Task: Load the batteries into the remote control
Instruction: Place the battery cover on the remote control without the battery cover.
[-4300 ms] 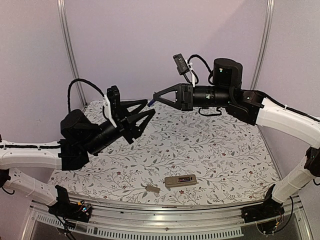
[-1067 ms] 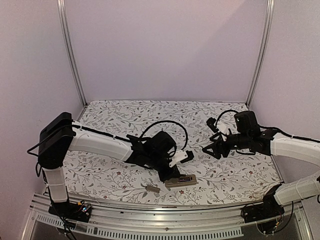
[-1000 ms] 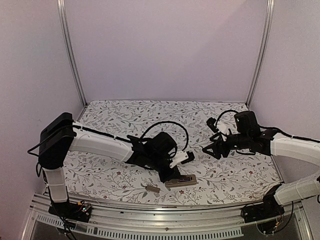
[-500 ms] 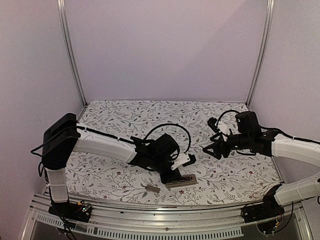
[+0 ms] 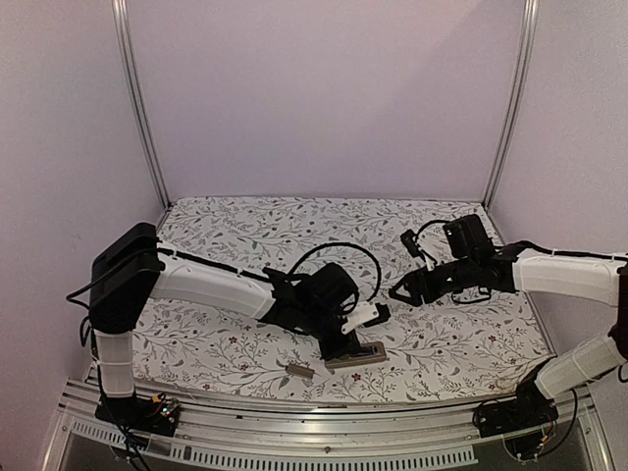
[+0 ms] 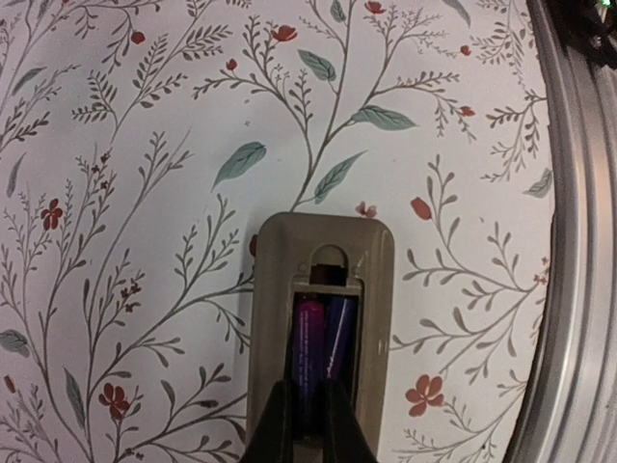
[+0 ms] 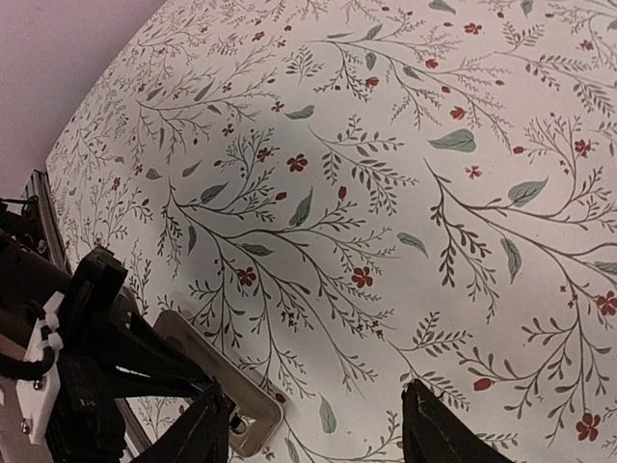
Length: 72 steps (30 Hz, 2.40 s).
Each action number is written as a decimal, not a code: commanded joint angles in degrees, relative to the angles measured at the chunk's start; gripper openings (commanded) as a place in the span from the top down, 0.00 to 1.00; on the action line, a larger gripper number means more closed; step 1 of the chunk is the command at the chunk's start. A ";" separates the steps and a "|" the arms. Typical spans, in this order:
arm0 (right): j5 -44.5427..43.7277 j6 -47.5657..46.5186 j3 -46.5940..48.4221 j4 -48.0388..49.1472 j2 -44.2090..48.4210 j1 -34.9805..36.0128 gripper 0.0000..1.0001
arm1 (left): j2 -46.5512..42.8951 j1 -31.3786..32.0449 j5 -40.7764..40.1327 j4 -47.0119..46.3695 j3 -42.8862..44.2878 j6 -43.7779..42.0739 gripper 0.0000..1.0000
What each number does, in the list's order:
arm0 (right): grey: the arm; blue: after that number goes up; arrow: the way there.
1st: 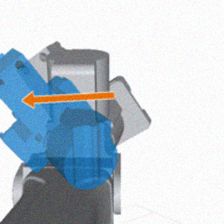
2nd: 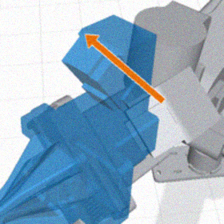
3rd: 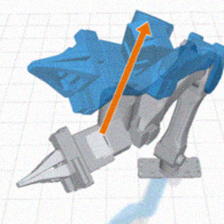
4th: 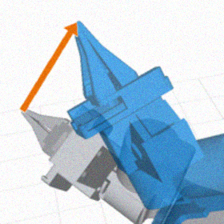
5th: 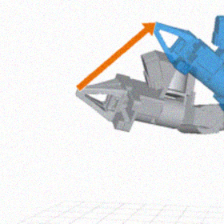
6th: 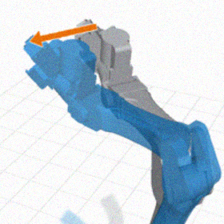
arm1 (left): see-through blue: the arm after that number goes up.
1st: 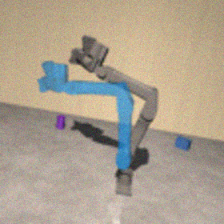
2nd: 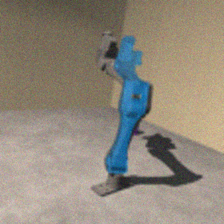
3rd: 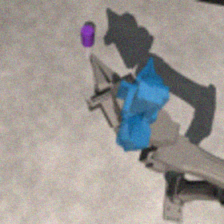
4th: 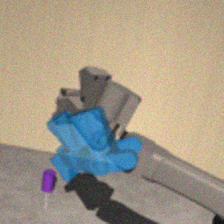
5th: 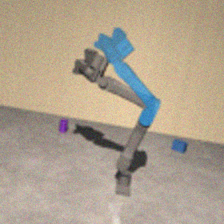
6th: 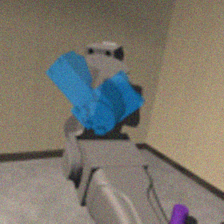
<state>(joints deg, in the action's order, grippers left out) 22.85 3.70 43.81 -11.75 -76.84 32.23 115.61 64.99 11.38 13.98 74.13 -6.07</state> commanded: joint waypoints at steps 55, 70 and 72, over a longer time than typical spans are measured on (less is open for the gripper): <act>17.08 8.29 1.53 -0.38 -21.54 6.71 0.60 | 1.58 -2.31 9.56 -15.35 -14.22 -9.96 1.00; 19.32 2.82 1.18 0.89 -23.93 7.06 0.62 | 1.63 -2.77 9.76 -17.04 -14.98 -9.26 1.00; 19.35 2.99 1.74 1.83 -25.22 7.86 0.62 | 1.63 -2.81 9.75 -17.13 -14.98 -9.16 1.00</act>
<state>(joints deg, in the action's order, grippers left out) 40.93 7.86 45.28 -10.39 -99.37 38.98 114.98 62.30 20.99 -9.19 61.52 -15.03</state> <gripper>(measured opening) 0.380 0.054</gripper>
